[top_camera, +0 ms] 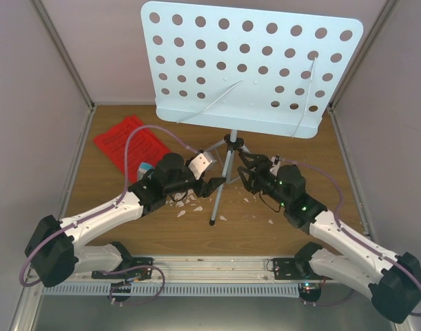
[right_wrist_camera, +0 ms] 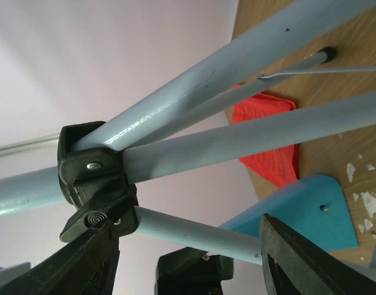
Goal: Pack up the instrument practice props
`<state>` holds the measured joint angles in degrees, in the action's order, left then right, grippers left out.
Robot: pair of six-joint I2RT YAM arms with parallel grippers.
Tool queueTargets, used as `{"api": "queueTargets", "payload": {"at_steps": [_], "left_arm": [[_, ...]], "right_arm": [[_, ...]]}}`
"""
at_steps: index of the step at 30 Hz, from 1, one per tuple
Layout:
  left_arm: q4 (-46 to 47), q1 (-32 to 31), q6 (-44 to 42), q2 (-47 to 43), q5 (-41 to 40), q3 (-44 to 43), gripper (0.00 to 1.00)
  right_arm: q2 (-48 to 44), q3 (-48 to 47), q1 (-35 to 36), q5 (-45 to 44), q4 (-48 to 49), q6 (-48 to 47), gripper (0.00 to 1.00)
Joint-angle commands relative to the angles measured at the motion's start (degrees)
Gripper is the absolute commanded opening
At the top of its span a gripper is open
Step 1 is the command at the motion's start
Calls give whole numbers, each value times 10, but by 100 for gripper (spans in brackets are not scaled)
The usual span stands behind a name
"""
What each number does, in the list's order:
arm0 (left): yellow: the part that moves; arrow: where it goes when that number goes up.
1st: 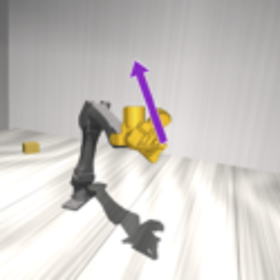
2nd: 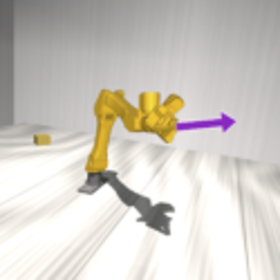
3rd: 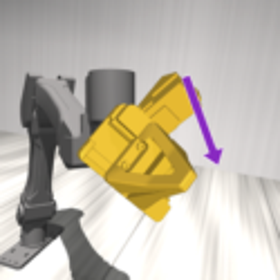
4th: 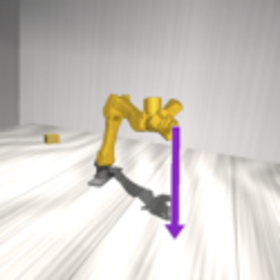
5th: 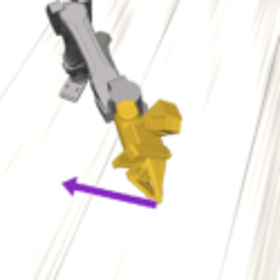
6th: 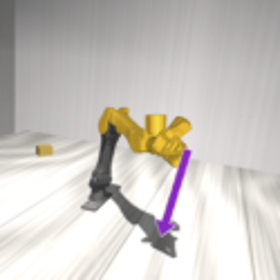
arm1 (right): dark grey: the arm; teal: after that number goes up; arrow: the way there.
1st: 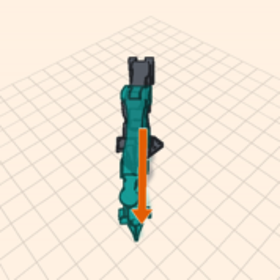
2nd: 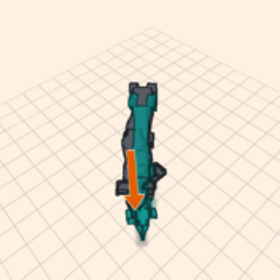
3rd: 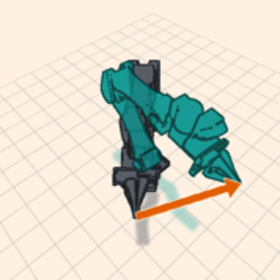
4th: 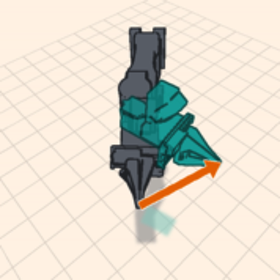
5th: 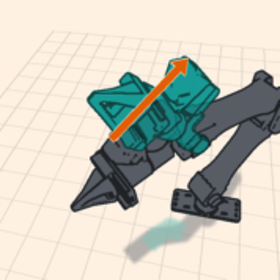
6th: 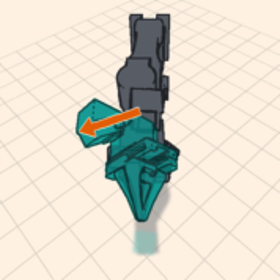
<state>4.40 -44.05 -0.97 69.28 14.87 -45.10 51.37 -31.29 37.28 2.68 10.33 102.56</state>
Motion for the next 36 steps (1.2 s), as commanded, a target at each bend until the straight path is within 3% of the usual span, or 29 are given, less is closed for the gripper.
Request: {"api": "queueTargets", "payload": {"at_steps": [1,11,23,36], "left_arm": [[15,-7,-10,-5,-10,-17,70],[14,-8,-14,-9,-13,-17,70],[13,-9,-15,-8,-16,-17,70],[12,-11,-16,-10,-17,-17,70]], "right_arm": [[16,-38,-2,16,11,48,63],[-29,-40,-2,-53,-26,62,62],[17,-72,-1,-29,-17,80,58],[37,-79,-1,-14,-6,82,37]]}}
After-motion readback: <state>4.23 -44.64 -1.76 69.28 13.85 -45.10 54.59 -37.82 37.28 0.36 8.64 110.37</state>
